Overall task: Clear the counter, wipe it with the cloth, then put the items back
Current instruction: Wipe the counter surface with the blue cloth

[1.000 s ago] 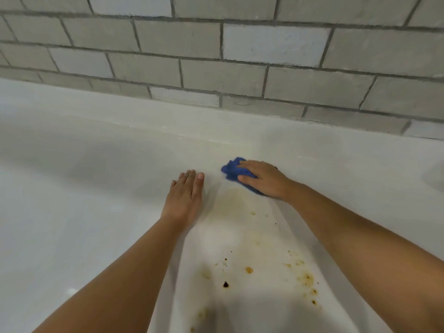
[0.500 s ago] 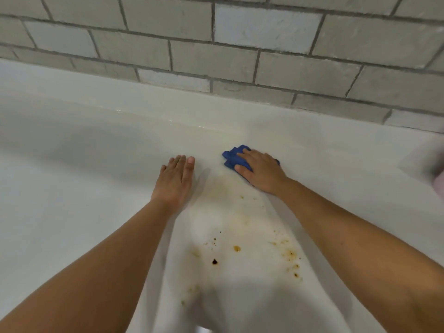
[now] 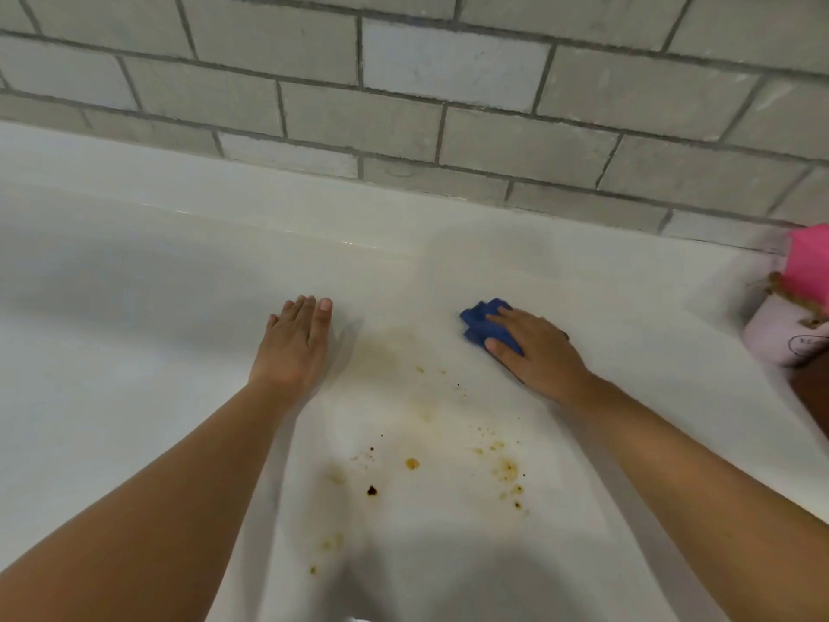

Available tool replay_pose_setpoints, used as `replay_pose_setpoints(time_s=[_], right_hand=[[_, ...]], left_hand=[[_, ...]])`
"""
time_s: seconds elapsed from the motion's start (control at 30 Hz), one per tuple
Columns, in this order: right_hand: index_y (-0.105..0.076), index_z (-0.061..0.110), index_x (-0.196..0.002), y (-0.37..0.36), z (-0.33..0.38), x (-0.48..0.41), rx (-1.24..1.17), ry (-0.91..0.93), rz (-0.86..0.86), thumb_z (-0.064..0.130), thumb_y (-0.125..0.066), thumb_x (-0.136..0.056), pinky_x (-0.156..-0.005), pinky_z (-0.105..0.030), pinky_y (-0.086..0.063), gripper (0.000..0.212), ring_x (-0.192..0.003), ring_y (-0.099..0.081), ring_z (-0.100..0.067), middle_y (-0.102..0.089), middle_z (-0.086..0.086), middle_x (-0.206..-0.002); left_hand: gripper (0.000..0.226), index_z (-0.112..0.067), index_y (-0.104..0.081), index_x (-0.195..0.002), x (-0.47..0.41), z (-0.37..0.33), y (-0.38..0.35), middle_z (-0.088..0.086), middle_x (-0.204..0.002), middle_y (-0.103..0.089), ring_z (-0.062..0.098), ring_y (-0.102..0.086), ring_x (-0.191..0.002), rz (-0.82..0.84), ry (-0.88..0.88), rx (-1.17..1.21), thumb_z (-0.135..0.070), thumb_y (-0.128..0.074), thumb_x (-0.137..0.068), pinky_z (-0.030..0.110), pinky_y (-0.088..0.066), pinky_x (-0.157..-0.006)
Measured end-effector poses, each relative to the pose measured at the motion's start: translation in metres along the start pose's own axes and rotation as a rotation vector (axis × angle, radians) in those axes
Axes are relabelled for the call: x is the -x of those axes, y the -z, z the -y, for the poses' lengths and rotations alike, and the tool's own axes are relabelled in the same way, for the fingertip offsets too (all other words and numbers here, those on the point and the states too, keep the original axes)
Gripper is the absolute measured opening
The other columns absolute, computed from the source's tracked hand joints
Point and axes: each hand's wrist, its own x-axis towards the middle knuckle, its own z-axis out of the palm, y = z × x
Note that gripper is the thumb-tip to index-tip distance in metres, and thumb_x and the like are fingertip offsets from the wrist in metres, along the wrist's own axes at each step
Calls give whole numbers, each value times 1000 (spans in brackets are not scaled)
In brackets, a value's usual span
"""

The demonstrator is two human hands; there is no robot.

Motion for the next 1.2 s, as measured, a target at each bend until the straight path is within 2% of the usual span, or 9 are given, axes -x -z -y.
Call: replay_pose_setpoints(time_s=[0.1,0.23,0.37,0.47,0.57,0.73,0.97,1.07,1.2], right_hand=[[-51,15,-133,11,-18,37,-88,37,-17,72,-29,-81,-108,-34,-28,80,-131,-43,-20,-48,-4,-141],[-51,12,-131,30,-94,11,75,-269,-75,50,-38,-94,-101,-40,-36,55,-122,-51,-31,-54,-14,-133],[-55,13,-123,35,-121,-16,165,-459,-77,35,-29,-99,-94,-44,-41,42,-111,-54,-34,-58,-14,-124],[-51,11,-131,29,-95,-1,137,-400,-80,35,-35,-99,-98,-40,-40,43,-119,-51,-33,-52,-15,-135],[-41,12,-140,20,-50,45,61,-273,-55,41,-39,-97,-110,-31,-24,52,-135,-37,-25,-38,-8,-148],[-37,24,-142,25,-27,93,-50,-86,87,75,-17,-76,-112,-21,-9,86,-141,-24,-11,-31,7,-151],[-46,14,-134,40,-115,20,118,-404,-40,43,-29,-98,-101,-41,-32,49,-126,-43,-27,-48,-7,-138],[-47,11,-133,29,-85,16,119,-330,-79,34,-33,-99,-100,-40,-33,44,-124,-45,-28,-48,-9,-139],[-34,19,-145,8,0,67,66,-119,61,47,-25,-97,-113,-33,-17,55,-141,-26,-19,-30,-2,-153]], left_hand=[[57,-10,-20,-148,1,-1,0,6,-157,-18,17,-7,-146,4,-1,-16,-39,-9,-101,32,-1,-118],[55,-10,-19,-148,1,-1,0,6,-157,-17,17,-8,-146,0,-14,-33,-37,-9,-101,32,-1,-118],[58,-10,-21,-148,-1,0,-2,5,-156,-19,16,-9,-146,-17,-4,-25,-41,-8,-100,32,-2,-118],[58,-9,-22,-147,-4,1,-4,6,-156,-19,16,-9,-146,-23,-13,-33,-40,-9,-100,32,-2,-118],[57,-9,-23,-147,-6,4,-5,7,-156,-20,17,-10,-146,-29,-2,-62,-39,-10,-101,32,-3,-118],[50,-6,-23,-147,-5,5,-6,12,-154,-24,23,-14,-145,-25,-28,-134,-29,-13,-103,36,-5,-118],[54,-5,-30,-144,3,-10,0,16,-152,-29,32,-22,-141,-56,1,-61,-34,-14,-102,39,-12,-115],[55,-5,-30,-144,4,-13,0,17,-151,-29,34,-23,-140,-68,19,-67,-35,-13,-102,39,-13,-116],[56,-5,-30,-144,6,-15,0,17,-151,-29,32,-22,-141,-67,30,-69,-36,-11,-102,38,-12,-116]])
